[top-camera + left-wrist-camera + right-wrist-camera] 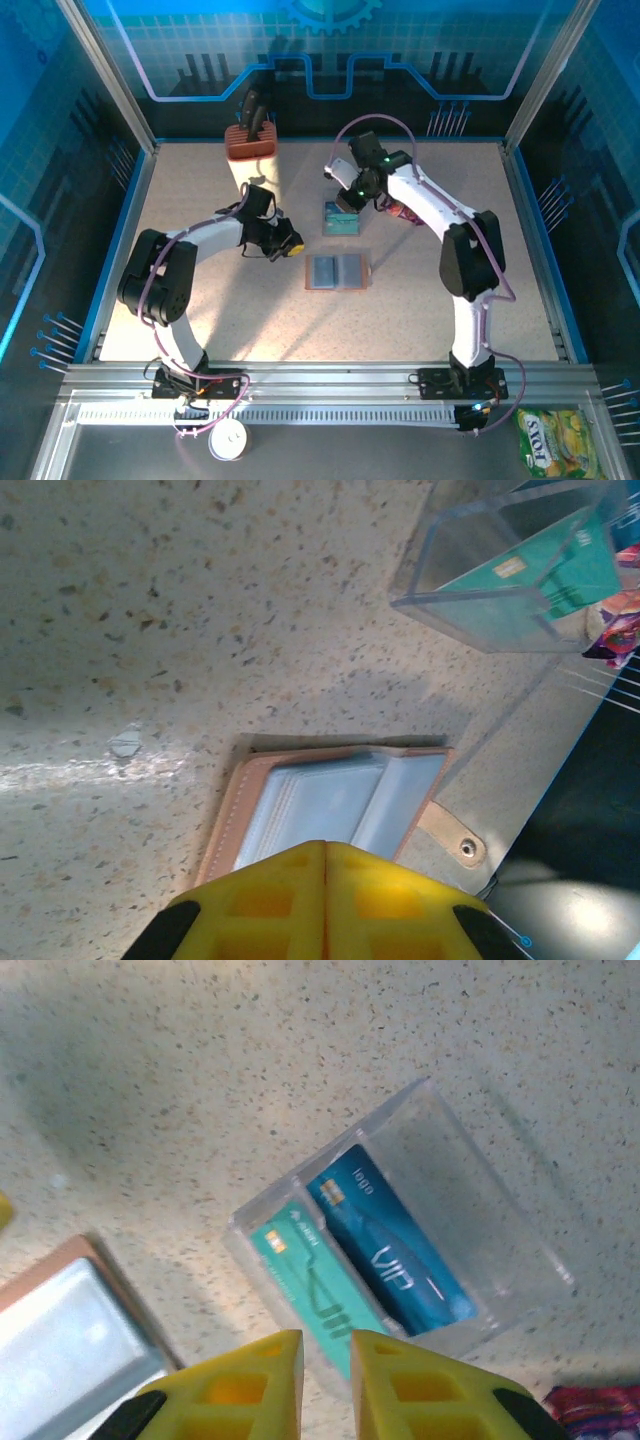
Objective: Take the credit cards out of the card holder
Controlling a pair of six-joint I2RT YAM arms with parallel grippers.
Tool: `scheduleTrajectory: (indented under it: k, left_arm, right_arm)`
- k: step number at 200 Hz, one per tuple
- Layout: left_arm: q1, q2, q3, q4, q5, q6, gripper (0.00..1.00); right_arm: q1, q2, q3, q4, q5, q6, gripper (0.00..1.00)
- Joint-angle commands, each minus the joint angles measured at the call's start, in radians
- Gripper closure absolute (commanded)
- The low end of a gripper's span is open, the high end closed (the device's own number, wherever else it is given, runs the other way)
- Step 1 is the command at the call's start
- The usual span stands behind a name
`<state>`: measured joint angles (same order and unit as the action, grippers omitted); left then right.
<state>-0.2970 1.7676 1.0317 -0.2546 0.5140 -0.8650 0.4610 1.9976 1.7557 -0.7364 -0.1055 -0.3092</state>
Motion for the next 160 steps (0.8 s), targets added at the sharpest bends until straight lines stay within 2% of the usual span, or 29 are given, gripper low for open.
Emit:
scheduleTrajectory:
  k: [1, 19, 50, 82, 121, 160]
  left_arm:
    - [-0.010, -0.037, -0.039, 0.029, 0.022, -0.005, 0.92]
    - [-0.019, -0.042, -0.055, 0.031, 0.025, 0.004, 0.92]
    - [-0.046, -0.066, -0.082, 0.031, 0.007, 0.025, 0.91]
    - [-0.073, -0.089, -0.120, 0.042, -0.014, 0.029, 0.91]
    - [-0.095, -0.128, -0.180, 0.095, -0.050, 0.003, 0.90]
    - [-0.130, -0.113, -0.180, 0.080, -0.079, 0.009, 0.92]
  right_arm:
    - [0.014, -0.090, -0.127, 0.151, 0.001, 0.230, 0.81]
    - [0.020, -0.149, -0.216, 0.193, 0.006, 0.342, 0.86]
    - [0.065, -0.249, -0.358, 0.260, 0.027, 0.491, 0.88]
    - [0.107, -0.293, -0.423, 0.220, -0.012, 0.644, 0.97]
    - [0.174, -0.366, -0.551, 0.286, -0.031, 0.746, 1.00]
    - [0.205, -0.380, -0.634, 0.345, -0.074, 0.816, 1.00]
